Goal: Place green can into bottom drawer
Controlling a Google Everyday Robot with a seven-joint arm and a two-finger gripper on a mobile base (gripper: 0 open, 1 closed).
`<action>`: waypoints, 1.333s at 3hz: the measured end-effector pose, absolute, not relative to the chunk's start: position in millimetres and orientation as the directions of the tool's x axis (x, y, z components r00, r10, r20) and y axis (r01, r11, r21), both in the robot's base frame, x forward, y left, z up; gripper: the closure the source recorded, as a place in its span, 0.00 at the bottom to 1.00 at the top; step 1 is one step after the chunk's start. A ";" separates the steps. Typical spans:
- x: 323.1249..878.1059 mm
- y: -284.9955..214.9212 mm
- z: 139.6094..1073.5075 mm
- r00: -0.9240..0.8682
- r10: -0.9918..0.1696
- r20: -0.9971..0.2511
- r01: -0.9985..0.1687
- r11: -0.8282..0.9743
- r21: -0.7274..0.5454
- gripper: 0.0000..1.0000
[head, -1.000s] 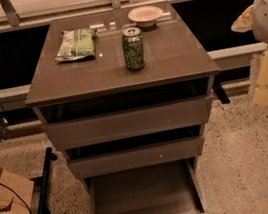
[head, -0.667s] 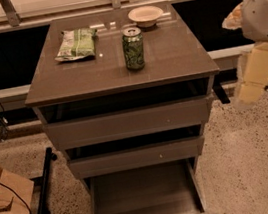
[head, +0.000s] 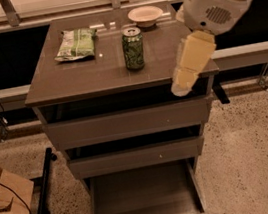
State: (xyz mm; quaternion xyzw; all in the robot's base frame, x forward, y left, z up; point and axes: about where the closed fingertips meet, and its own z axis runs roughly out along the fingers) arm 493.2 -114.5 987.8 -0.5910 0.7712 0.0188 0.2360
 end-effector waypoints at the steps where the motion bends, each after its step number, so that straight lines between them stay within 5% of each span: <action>1: 528.4 -95.3 996.7 -0.123 -0.895 -0.430 -0.925 0.261 -0.277 0.00; 4: 570.1 -68.3 983.1 -0.084 -0.822 -0.564 -0.900 0.305 -0.311 0.00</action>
Offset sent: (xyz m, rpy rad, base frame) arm 0.0276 0.0151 0.0058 0.0318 -0.0307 0.0427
